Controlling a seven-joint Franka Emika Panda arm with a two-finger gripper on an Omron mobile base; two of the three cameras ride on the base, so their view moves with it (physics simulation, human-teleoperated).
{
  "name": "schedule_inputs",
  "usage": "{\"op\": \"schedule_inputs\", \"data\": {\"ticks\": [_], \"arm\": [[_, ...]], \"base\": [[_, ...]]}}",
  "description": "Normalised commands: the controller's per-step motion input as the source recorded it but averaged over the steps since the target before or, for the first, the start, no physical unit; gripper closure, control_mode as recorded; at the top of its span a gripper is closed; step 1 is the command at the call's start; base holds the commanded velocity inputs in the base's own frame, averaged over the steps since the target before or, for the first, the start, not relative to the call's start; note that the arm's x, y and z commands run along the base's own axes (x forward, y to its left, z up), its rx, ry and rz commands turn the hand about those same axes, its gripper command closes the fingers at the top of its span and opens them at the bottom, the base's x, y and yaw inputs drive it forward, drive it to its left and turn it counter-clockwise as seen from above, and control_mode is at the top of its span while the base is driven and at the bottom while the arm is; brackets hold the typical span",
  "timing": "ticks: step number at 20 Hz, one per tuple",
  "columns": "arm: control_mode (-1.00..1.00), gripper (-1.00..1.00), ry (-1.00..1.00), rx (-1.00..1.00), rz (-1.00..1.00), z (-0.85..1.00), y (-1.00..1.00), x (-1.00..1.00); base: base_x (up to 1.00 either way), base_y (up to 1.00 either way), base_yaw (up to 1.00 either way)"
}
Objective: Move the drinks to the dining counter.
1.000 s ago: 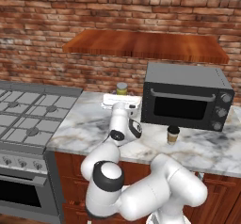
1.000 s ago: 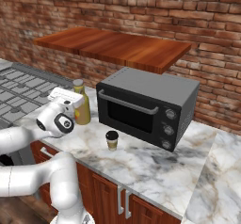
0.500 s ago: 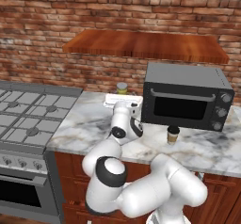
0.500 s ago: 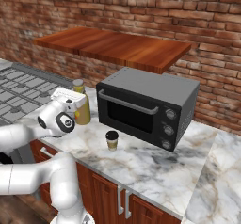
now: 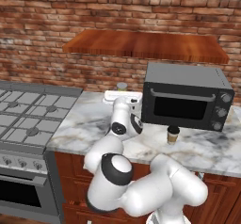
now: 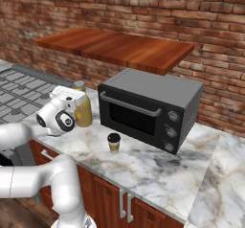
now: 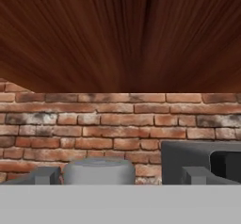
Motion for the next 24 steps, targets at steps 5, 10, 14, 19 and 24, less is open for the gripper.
{"op": "schedule_inputs", "data": {"ticks": [5,10,14,19,24], "arm": [[-1.0,-1.0,0.0,0.0,0.0,0.15,0.01,0.0],[-1.0,-1.0,0.11,0.0,0.0,0.02,0.0,0.0],[-1.0,-1.0,0.11,0.0,0.0,0.0,0.0,0.0],[-1.0,-1.0,0.02,-0.01,0.0,0.0,0.0,0.07],[-1.0,-1.0,0.02,0.0,0.0,-0.1,0.0,0.19]], "base": [[0.0,0.0,0.0],[0.0,0.0,0.0],[0.0,0.0,0.0],[0.0,0.0,0.0],[0.0,0.0,0.0]]}}
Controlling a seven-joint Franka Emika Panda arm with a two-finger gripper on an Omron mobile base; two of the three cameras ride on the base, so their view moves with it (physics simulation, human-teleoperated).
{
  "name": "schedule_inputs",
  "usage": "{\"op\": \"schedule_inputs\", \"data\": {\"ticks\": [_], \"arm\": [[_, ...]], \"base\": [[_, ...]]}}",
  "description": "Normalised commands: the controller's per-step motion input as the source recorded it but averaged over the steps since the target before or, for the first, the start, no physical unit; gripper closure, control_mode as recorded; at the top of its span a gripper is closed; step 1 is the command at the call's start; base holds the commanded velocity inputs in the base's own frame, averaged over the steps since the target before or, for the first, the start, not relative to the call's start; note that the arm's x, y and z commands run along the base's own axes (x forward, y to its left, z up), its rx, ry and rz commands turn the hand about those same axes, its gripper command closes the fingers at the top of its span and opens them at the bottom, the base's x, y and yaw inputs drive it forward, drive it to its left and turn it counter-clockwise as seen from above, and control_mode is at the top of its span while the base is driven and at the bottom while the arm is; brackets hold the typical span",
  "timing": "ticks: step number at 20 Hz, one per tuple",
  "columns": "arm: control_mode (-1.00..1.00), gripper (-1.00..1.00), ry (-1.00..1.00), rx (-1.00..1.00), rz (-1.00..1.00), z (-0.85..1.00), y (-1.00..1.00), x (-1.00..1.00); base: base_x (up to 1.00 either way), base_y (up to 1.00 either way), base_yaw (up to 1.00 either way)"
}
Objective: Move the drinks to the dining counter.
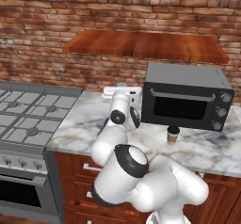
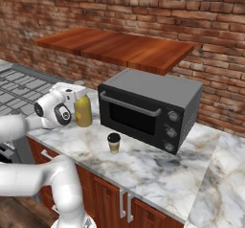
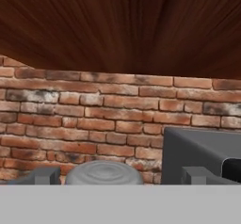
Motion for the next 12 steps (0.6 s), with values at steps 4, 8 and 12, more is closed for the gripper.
{"op": "schedule_inputs", "data": {"ticks": [4,8,12], "arm": [[-1.0,-1.0,0.02,0.0,0.0,-0.21,0.0,0.22],[-1.0,-1.0,0.06,0.0,0.0,-0.39,0.03,0.26],[-1.0,-1.0,0.01,0.0,0.0,-0.44,0.45,0.23]], "base": [[0.0,0.0,0.0],[0.0,0.0,0.0],[0.0,0.0,0.0]]}}
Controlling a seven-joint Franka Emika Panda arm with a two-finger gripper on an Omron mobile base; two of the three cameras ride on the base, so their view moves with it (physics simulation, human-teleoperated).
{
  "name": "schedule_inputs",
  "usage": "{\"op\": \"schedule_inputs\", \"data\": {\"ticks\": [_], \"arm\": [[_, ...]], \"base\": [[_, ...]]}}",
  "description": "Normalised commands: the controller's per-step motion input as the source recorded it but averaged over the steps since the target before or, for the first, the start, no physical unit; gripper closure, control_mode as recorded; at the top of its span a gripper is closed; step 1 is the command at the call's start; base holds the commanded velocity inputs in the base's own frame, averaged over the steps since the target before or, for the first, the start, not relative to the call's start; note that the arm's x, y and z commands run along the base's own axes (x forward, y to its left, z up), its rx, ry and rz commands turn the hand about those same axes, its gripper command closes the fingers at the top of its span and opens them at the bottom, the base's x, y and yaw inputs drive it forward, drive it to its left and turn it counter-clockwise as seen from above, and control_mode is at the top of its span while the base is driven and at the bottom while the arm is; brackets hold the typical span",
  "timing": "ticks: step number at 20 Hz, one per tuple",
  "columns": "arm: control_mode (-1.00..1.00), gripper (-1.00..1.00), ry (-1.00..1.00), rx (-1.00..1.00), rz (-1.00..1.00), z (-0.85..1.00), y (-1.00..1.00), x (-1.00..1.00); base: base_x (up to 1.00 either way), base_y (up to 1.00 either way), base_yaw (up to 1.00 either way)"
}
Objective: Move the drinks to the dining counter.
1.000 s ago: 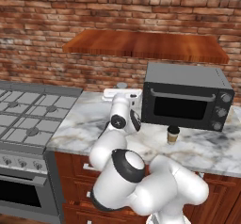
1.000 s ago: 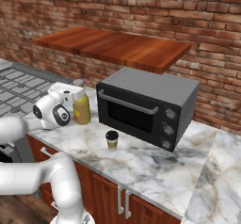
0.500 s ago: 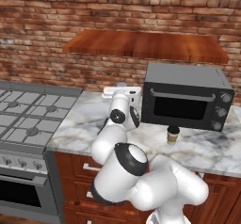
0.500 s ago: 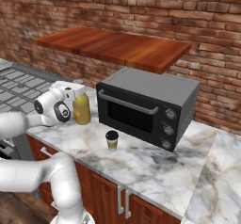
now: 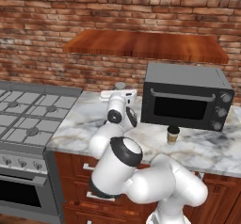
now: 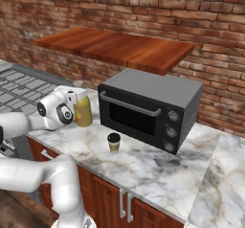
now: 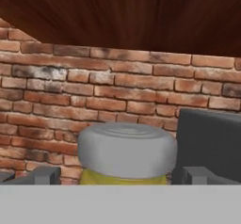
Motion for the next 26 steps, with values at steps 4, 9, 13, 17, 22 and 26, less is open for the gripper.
{"op": "schedule_inputs", "data": {"ticks": [4,9,13,17,22,26], "arm": [[-1.0,-1.0,0.0,0.0,0.03,-0.34,0.45,0.24],[-1.0,-1.0,-0.01,0.0,0.05,-0.02,-0.02,0.26],[-1.0,-1.0,-0.04,-0.01,0.03,0.0,-0.33,0.02],[-1.0,1.0,-0.02,-0.08,0.04,-0.1,-0.26,0.0],[-1.0,1.0,-0.07,-0.11,0.01,0.0,-0.02,-0.16],[-1.0,1.0,0.0,-0.02,0.0,0.23,0.17,-0.65]], "base": [[0.0,0.0,0.0],[0.0,0.0,0.0],[0.0,0.0,0.0],[0.0,0.0,0.0],[0.0,0.0,0.0],[0.0,0.0,0.0]]}}
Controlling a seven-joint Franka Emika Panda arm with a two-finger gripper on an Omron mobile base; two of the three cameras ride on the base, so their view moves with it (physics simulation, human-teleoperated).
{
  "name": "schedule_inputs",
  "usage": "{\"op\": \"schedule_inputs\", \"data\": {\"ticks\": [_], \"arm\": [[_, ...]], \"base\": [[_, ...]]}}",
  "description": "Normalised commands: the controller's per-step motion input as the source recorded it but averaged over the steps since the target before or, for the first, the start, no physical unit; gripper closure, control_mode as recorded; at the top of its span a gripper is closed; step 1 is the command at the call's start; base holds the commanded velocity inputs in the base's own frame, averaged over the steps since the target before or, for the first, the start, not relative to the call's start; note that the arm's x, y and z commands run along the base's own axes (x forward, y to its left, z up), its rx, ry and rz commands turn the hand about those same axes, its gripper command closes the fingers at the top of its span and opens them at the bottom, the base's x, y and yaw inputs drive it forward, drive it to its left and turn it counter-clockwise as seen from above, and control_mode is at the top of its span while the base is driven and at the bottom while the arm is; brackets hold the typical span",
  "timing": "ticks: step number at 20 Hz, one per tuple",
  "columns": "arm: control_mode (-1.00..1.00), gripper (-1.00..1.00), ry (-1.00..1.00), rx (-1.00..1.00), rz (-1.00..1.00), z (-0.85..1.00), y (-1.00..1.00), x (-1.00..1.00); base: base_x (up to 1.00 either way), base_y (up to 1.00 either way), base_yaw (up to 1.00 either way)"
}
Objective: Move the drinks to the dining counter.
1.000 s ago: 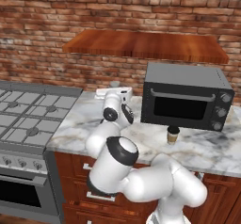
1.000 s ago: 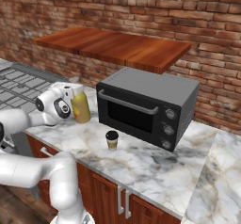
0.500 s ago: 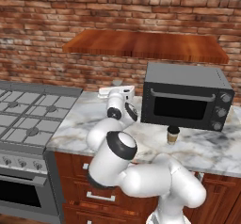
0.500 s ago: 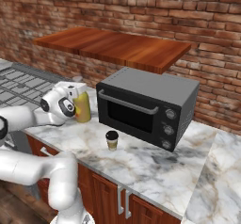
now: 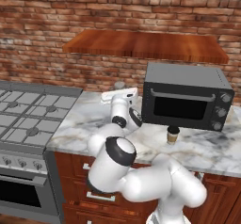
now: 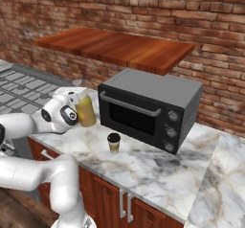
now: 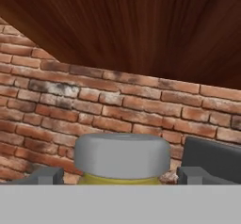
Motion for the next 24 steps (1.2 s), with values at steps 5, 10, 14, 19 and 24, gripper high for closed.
{"op": "schedule_inputs", "data": {"ticks": [5,10,14,19,24], "arm": [[-1.0,1.0,0.05,0.03,0.0,0.7,0.56,-0.52],[-1.0,1.0,0.0,0.1,0.0,0.74,0.53,-0.51],[-1.0,1.0,0.01,0.01,0.0,0.23,0.03,-0.87],[-1.0,1.0,0.03,0.0,0.0,0.19,0.0,-0.8],[-1.0,1.0,0.09,0.02,0.0,0.38,-0.06,-0.5]], "base": [[0.0,0.0,0.0],[0.0,0.0,0.0],[0.0,0.0,0.0],[0.0,0.0,0.0],[0.0,0.0,0.0]]}}
